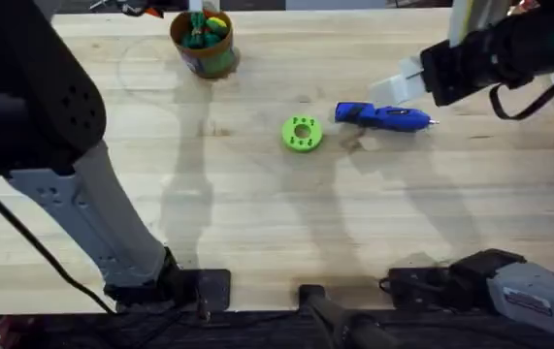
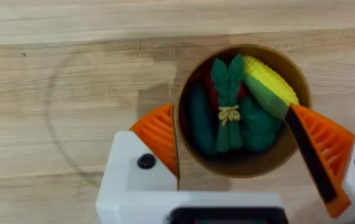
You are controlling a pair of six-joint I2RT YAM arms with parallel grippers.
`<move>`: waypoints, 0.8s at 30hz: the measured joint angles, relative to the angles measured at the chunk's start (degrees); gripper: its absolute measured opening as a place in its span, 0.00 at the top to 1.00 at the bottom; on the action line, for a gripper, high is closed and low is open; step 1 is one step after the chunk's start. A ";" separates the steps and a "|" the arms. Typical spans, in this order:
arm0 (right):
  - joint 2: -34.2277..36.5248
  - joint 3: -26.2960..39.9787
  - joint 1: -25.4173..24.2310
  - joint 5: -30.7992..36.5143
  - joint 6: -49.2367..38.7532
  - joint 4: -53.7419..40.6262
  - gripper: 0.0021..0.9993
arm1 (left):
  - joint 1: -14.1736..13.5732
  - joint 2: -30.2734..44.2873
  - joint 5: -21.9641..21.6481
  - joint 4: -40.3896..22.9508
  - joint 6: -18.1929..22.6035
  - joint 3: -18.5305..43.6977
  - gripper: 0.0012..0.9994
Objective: Pick up the gripper from the table and insert it into the empty holder that is missing its gripper. Then pick up a screw, insert it into the mounting hole, and use the screwdriver to tighten it. Finally, clean up the table by picking up the vegetable and placing it into the bucket.
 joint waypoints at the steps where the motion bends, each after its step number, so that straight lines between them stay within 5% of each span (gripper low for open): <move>1: 0.00 0.00 0.00 0.00 0.00 -0.02 0.01 | 0.00 -0.50 0.02 -1.00 -0.02 0.50 0.01; 16: 0.00 0.00 0.00 0.00 -0.02 -0.01 0.01 | 0.00 -21.05 0.34 -17.56 -0.28 1.31 0.01; 24: 0.00 0.00 0.00 0.00 -0.02 -0.03 0.01 | -0.16 -35.82 0.19 -16.00 -1.89 -17.19 0.01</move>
